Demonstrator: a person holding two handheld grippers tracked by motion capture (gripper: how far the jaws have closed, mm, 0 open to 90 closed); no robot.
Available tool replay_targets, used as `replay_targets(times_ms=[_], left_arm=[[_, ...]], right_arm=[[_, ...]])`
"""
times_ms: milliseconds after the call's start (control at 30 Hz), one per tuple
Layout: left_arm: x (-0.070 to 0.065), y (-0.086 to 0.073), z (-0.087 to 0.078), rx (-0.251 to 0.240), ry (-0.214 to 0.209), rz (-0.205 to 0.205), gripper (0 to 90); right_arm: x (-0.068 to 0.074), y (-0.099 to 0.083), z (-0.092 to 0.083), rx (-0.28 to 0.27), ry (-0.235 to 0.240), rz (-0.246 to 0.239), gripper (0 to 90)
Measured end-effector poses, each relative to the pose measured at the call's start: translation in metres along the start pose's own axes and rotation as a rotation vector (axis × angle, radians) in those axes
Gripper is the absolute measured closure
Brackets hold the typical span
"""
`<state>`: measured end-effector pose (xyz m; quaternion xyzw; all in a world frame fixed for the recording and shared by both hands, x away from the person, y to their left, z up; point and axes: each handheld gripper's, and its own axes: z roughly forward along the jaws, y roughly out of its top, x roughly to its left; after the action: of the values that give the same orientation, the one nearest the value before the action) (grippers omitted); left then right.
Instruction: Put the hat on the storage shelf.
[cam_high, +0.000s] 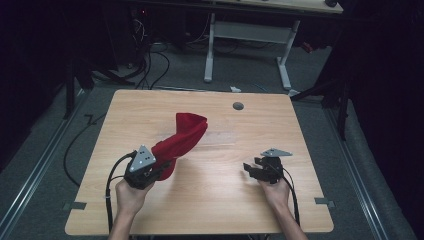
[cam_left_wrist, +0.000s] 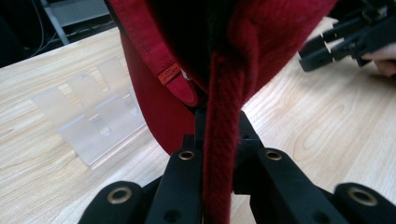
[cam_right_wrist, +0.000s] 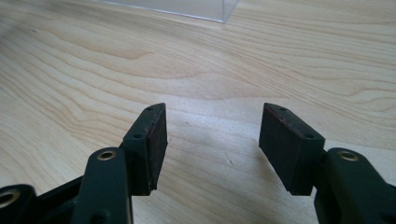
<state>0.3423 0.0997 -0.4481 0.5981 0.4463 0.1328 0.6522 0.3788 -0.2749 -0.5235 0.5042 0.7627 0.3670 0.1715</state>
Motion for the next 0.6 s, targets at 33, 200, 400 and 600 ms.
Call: replay_targets(times_ms=[33,200,400,600], left_arm=[[0.001,0.001,0.0,-0.003,0.002,-0.007,84.6],[0.006,0.006,-0.001,-0.026,0.016,-0.036,84.6],[0.013,0.01,-0.001,-0.042,0.033,-0.065,84.6],[0.016,0.015,0.001,-0.047,0.048,-0.073,84.6]], right_arm=[[0.0,-0.001,0.0,-0.003,-0.01,-0.003,41.6],[0.001,-0.004,0.004,0.017,-0.046,-0.023,40.1],[0.005,-0.005,0.006,0.012,-0.092,-0.073,39.6],[0.007,-0.005,0.007,0.015,-0.099,-0.08,38.6]])
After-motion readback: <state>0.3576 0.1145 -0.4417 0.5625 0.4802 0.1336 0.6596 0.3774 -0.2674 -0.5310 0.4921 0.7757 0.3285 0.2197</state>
